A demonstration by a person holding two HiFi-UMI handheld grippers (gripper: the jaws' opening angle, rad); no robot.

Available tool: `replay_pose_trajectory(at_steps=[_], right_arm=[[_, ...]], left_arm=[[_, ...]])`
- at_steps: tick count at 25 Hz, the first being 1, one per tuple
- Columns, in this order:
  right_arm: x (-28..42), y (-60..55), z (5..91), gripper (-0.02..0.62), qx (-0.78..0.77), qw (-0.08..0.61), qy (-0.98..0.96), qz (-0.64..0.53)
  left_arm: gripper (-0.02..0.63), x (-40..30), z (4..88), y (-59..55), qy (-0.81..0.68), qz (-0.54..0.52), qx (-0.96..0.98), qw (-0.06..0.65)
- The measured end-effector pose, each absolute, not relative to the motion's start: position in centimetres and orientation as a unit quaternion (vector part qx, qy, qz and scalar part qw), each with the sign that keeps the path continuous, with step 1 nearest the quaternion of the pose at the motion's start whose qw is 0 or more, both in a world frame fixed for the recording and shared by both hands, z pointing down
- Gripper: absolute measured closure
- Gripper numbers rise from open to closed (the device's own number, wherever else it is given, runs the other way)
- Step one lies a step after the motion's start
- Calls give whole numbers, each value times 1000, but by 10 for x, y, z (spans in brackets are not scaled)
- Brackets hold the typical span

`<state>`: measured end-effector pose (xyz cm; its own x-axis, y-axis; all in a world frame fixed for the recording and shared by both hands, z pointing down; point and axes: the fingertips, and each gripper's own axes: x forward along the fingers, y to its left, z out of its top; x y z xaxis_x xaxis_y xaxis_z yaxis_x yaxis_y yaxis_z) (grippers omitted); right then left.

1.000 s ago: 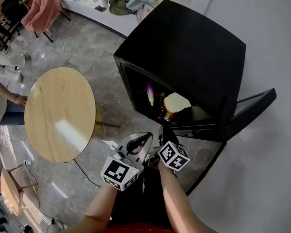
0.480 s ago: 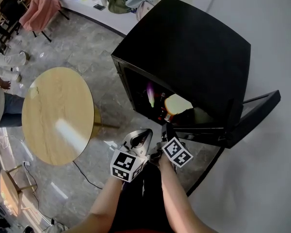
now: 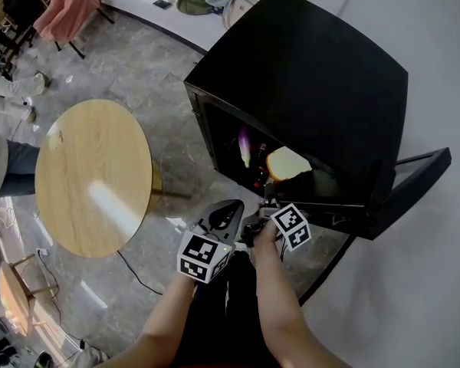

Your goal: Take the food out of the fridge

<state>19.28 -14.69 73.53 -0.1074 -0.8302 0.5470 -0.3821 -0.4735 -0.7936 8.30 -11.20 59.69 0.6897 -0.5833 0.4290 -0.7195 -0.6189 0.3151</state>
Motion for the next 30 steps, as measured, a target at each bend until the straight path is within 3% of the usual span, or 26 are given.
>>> replay_pose_trajectory(at_steps=[8,16,25,30], right_arm=[[211,-167,747,459,-657,246,423,-573],[222,-174,758,453,-648,312,372,-587],[223,-170,771,451,-637,339,339,-604],[222,-175,775,451,-599,419,316,-604]], left_arm=[[604,80,602,-120,-360,148,890,237],[604,79,608,-122,-351,156,891,243],[605,86,609,-119,-339,157,894,248],[604,86,610,-118,-334,161,895,247]])
